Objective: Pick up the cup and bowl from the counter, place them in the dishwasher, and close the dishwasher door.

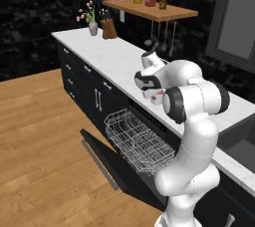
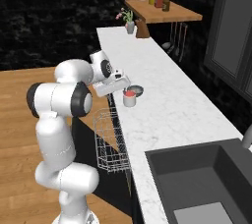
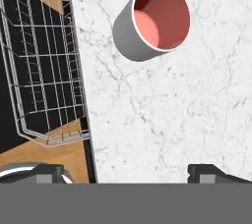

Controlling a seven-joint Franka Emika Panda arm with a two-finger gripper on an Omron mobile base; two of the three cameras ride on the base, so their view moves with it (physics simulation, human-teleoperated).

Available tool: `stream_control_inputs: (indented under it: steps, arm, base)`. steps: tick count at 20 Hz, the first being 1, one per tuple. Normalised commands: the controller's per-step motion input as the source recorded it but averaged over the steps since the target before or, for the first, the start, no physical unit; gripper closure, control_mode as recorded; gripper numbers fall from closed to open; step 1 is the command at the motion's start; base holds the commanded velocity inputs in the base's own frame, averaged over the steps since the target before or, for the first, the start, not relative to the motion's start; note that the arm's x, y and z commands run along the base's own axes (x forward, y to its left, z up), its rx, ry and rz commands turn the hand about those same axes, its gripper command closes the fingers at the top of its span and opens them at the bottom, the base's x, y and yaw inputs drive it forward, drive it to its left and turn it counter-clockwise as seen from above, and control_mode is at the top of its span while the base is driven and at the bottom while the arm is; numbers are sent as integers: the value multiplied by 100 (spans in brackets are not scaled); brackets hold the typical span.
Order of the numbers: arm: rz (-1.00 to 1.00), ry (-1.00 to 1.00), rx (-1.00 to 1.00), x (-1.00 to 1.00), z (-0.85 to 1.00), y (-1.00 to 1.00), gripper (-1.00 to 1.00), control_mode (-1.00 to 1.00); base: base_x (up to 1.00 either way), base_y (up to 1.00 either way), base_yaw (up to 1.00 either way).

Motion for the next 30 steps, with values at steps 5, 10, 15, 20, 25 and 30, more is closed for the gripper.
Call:
stream_control_inputs:
  steps: [5, 10, 15, 20, 25, 30]
  arm:
    - [3, 1, 0, 74, -45, -4, -100, -100]
    - [2, 0, 0, 49, -39, 0, -100, -100]
    - [0, 0, 0, 42, -30, 0, -100, -100]
    - [0, 0, 0, 30, -35, -1, -100, -100]
    - [1, 0, 0, 18, -25, -4, -100, -100]
    - [0, 0, 0, 7, -16, 0, -100, -100]
  base:
    - [0, 0, 0]
    - [0, 0, 0]
    - [0, 0, 0]
    - [0, 0, 0]
    - [0, 0, 0]
    - [0, 0, 0]
